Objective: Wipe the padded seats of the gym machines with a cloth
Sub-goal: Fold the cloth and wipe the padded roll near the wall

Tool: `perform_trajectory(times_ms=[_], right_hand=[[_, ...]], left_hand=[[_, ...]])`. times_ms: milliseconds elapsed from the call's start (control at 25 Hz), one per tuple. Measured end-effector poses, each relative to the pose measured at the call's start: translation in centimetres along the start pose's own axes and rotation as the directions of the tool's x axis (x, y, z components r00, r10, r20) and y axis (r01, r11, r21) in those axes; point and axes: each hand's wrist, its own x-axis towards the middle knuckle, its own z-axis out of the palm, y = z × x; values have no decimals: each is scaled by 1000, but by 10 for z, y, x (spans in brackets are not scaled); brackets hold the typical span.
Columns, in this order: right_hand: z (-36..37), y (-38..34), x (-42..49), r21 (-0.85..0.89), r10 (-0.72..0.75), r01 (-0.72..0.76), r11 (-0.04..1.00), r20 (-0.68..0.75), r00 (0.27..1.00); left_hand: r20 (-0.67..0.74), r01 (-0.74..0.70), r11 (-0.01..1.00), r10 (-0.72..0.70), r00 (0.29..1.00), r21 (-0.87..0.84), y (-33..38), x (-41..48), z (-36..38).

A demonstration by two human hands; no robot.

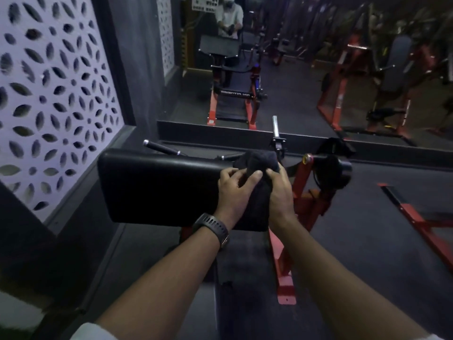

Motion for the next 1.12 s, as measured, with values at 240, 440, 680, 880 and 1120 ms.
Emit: perform_trajectory(times_ms=[240,440,680,880,1120], right_hand=[[-70,-8,4,182,-44,63,981,-108,993],[-163,-25,9,-31,54,-60,998,-166,985],[-292,-33,37,-286,19,-58,957,-139,990],[-428,-60,78,-232,16,-29,972,-55,998],[-545,-97,139,-140,-8,3,990,-40,999]], left_hand=[[257,-185,976,151,954,112,13,10,71],[354,-302,922,206,913,244,27,9,140],[605,-387,909,225,764,152,45,19,259],[701,-297,954,239,672,-40,77,28,389],[639,-211,974,212,739,-80,99,43,531]])
